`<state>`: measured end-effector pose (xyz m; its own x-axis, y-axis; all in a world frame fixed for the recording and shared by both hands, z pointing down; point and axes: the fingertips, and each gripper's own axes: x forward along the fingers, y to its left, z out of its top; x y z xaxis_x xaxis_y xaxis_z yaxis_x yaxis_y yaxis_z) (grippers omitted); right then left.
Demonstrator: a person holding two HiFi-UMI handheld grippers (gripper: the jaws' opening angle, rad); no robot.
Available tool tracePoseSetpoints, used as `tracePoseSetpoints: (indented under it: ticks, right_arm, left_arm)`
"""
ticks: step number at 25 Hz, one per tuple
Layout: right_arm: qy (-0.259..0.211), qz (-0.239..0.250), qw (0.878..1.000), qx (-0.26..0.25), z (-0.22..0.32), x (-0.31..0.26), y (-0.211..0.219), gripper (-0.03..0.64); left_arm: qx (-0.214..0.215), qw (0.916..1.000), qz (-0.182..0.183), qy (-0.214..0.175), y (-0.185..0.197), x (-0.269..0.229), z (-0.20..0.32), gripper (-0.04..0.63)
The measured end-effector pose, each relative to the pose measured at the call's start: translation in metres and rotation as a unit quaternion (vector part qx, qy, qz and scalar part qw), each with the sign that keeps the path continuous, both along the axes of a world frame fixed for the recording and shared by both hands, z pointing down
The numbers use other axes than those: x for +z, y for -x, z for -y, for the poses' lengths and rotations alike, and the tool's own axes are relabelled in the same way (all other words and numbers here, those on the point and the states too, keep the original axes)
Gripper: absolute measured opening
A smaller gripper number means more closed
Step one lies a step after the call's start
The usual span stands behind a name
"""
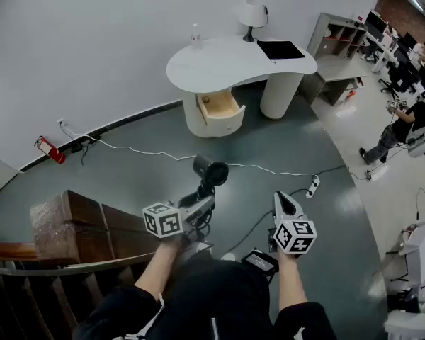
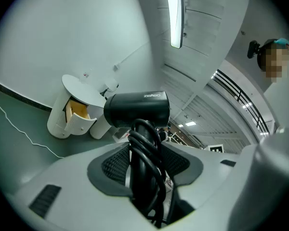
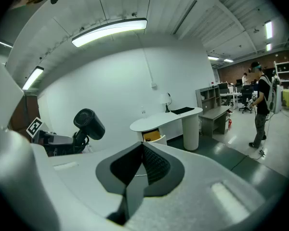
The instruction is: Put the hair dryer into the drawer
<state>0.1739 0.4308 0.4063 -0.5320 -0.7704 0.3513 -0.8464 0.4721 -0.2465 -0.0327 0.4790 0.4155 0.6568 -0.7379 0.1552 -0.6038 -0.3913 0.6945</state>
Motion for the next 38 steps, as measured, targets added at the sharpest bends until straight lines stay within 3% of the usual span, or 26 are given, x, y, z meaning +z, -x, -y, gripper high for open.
tracePoseSetpoints:
  ticks: [4,17,30,38]
  right_arm:
    - [-0.011,0.022,1.000,-0.008,0.002,-0.003,0.001,0.015]
    - [-0.012,-0.001,1.000,-0.013,-0.002,0.001,-0.009,0.017]
    - [0.002,0.026,0.999,-0.047,-0.023,0.011,-0.024,0.028]
    - [0.011,0.028,0.998,-0.057,-0.008,0.020,-0.025,0.035]
  left_arm:
    - [0.000,1.0000,-0.001,0.001,-0.002,0.002,0.001,0.204]
    - [-0.008,0.9999,-0.005,0.007,-0.014,0.005,-0.001,0.202]
    - [-0.028,0.9995,-0.004,0.017,-0.038,0.003,-0.024,0.204]
    - [-0.032,0.9993,-0.001,0.021,-0.040,0.007,-0.009,0.203]
